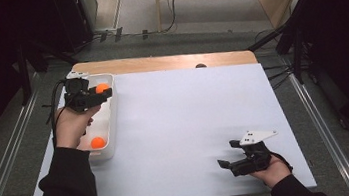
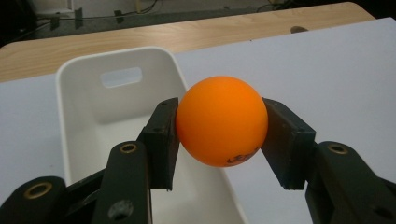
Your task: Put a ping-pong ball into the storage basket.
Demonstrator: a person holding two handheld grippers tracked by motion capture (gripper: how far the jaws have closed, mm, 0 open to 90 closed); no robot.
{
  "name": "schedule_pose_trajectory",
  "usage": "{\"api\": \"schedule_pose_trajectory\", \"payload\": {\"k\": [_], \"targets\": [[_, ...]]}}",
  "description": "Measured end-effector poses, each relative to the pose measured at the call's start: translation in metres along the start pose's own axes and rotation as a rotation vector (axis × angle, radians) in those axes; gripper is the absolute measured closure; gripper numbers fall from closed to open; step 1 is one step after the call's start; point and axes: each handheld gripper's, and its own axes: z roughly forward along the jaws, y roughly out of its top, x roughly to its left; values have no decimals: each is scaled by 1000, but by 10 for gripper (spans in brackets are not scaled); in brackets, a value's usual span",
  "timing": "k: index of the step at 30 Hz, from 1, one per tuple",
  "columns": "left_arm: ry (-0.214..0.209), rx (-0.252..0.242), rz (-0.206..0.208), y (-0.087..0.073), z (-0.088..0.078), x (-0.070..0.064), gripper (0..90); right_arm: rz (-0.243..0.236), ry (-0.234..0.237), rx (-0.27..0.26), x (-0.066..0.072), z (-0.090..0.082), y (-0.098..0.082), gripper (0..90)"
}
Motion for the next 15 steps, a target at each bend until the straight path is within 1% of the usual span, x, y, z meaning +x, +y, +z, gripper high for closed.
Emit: {"api": "schedule_pose_trajectory", "payload": {"k": [2, 4, 5, 8, 9, 10, 12, 15], "targets": [[13, -9, -12, 0, -1, 2, 508, -1, 0, 6, 0, -1, 0, 125], [42, -7, 1, -1, -1, 2, 508, -2, -1, 3, 0, -1, 0, 125], [56, -7, -1, -1, -1, 2, 508, -1, -1, 0, 0, -1, 0, 126], [71, -20, -21, -2, -1, 4, 509, 0, -4, 5, 2, -1, 0, 126], [76, -16, -18, -3, -1, 5, 509, -1, -2, 6, 3, -1, 0, 126], [91, -17, -20, -3, -1, 6, 508, -4, -2, 6, 3, -1, 0, 125], [102, -20, -29, -4, 0, 7, 508, -8, -2, 6, 4, -1, 0, 126], [115, -17, -30, -5, 2, 8, 508, -7, -4, 8, 4, -1, 0, 126]]}}
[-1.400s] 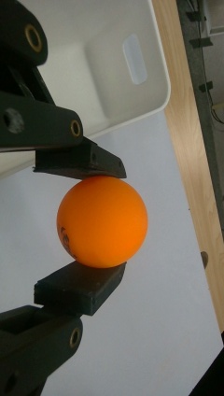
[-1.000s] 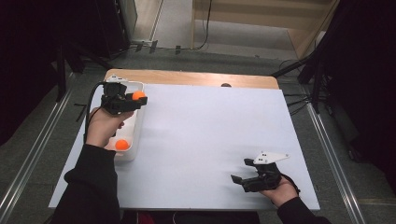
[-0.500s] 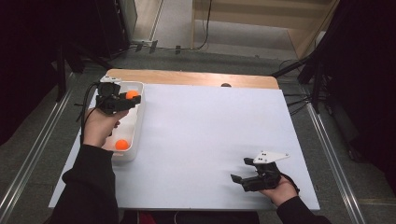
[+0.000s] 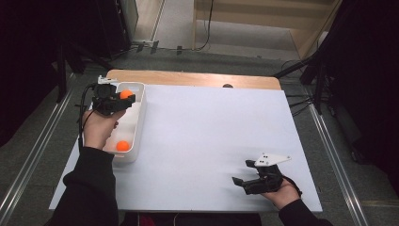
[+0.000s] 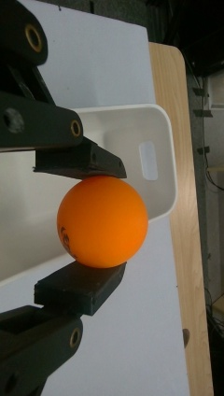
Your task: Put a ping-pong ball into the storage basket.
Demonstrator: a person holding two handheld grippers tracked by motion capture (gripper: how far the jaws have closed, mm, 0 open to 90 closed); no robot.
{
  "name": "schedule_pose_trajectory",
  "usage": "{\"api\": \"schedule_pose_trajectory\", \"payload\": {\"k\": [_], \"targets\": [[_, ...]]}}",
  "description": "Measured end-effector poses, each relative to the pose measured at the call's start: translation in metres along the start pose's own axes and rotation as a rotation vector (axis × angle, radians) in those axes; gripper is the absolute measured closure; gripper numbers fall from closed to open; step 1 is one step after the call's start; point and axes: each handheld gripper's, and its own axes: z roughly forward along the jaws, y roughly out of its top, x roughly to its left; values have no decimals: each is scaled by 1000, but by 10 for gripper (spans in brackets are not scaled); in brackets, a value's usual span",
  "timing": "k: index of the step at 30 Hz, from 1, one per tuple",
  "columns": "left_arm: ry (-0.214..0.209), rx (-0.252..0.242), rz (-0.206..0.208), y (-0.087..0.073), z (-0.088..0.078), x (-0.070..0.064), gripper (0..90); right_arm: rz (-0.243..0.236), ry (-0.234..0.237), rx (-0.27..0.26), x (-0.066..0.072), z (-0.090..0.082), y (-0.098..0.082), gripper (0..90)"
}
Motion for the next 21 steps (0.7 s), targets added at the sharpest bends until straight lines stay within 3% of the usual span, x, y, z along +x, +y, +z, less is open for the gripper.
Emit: {"api": "schedule_pose_trajectory", "payload": {"k": [11, 21], "targets": [[45, -21, -40, -5, 11, -2, 508, 3, -2, -3, 1, -1, 0, 126], [60, -4, -42, -10, 18, 0, 508, 0, 4, 2, 2, 0, 0, 126]]}}
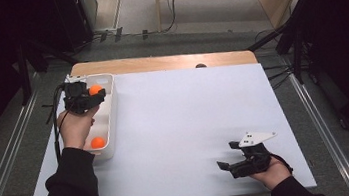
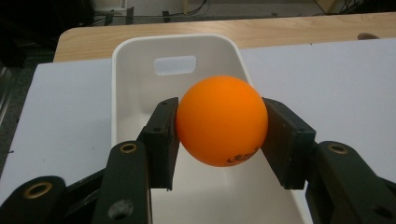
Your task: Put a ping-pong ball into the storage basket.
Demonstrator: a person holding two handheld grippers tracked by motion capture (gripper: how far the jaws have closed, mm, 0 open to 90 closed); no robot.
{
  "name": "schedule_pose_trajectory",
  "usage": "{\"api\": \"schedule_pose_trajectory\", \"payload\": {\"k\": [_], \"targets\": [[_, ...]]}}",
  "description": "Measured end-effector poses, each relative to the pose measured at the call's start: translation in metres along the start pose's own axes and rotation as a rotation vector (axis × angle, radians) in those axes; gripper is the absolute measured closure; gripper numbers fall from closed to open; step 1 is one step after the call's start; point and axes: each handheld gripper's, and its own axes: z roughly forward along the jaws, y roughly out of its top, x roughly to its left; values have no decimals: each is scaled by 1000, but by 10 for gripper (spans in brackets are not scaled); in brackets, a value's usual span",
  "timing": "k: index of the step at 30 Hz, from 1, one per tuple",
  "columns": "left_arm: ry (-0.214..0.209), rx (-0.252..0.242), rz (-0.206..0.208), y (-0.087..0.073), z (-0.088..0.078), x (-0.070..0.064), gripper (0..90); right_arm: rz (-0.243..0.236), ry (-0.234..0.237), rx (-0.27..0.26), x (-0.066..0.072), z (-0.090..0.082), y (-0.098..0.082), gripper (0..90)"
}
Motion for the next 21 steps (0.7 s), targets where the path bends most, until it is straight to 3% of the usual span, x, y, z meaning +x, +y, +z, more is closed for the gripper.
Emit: {"api": "schedule_pose_trajectory", "payload": {"k": [21], "targets": [[5, 49, 4, -7, 12, -1, 506, 2, 1, 1, 0, -1, 0, 126]]}}
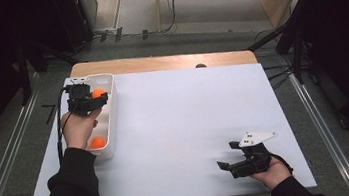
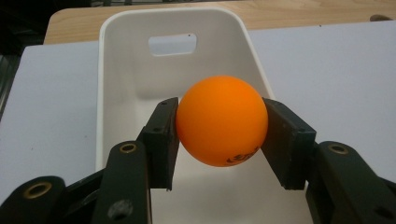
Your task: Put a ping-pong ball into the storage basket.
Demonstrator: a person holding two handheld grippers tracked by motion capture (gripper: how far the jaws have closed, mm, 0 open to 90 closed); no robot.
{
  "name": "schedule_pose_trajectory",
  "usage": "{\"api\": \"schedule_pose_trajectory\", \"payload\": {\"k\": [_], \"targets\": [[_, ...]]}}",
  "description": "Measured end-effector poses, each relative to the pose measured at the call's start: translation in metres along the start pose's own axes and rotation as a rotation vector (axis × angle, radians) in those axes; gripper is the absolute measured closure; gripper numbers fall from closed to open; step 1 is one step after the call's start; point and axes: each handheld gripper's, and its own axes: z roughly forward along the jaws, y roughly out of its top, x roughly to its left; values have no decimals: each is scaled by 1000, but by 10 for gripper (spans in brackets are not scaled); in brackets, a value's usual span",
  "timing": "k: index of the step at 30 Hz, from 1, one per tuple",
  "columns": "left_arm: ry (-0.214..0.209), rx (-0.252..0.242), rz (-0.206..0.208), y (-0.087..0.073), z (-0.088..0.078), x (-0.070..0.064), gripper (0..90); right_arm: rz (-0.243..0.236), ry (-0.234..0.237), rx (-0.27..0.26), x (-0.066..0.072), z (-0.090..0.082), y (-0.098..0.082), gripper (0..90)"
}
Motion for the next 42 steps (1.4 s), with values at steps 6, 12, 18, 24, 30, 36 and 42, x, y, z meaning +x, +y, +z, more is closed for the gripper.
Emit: {"api": "schedule_pose_trajectory", "payload": {"k": [6, 12, 18, 24, 30, 36, 42], "targets": [[5, 4, 1, -1, 2, -1, 506, 2, -2, -5, -1, -1, 0, 125], [4, 8, -6, 0, 1, 0, 505, 0, -1, -3, -1, -1, 0, 125], [-6, 1, -24, 2, 0, 2, 371, -1, 0, 1, 0, 0, 0, 126], [-59, 16, -44, 4, -2, 4, 322, -3, -1, -2, -1, 0, 0, 125], [-124, -1, -50, 10, -11, 4, 276, -3, -2, -2, -1, -1, 0, 126], [-168, 8, -20, 15, -17, 3, 218, -2, -3, 0, 0, -1, 0, 126], [-241, 3, -4, 19, -24, -2, 214, -4, -4, -1, 0, 0, 0, 126]]}}
